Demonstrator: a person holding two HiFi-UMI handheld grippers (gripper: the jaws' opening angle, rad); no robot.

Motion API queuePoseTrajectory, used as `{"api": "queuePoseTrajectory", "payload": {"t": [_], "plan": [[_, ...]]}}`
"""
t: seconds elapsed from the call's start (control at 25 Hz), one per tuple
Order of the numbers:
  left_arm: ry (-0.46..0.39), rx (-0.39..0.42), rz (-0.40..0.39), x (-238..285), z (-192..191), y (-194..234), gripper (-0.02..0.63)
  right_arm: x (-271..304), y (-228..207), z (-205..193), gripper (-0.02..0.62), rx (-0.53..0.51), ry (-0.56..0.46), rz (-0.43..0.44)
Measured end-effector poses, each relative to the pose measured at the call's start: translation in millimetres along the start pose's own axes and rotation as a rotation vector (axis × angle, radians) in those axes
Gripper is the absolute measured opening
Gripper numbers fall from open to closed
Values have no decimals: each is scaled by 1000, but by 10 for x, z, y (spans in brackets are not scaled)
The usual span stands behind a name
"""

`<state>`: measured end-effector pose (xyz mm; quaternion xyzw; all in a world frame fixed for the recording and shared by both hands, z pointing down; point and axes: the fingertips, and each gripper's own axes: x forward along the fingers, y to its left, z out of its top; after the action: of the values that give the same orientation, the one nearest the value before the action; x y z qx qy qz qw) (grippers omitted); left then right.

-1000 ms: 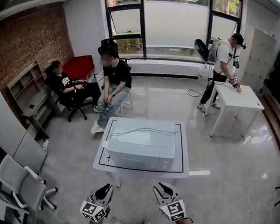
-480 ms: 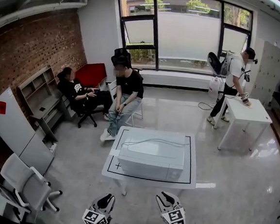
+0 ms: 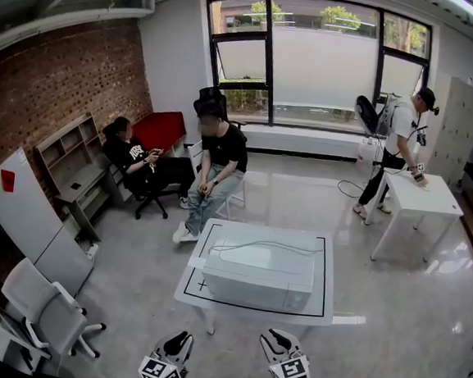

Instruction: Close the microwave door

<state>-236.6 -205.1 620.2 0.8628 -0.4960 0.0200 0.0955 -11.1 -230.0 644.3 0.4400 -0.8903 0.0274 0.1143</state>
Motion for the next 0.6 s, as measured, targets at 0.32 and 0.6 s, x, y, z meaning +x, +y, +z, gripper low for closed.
{"api": "queuePoseTrajectory", "payload": {"t": [0.32,0.6], "plan": [[0,-8,6,2,-29,-3,52,32,86,-10,60,-11,44,40],[2,-8,-2,21,-34,-3,52,46,80,12,48,-15,38,32]]}}
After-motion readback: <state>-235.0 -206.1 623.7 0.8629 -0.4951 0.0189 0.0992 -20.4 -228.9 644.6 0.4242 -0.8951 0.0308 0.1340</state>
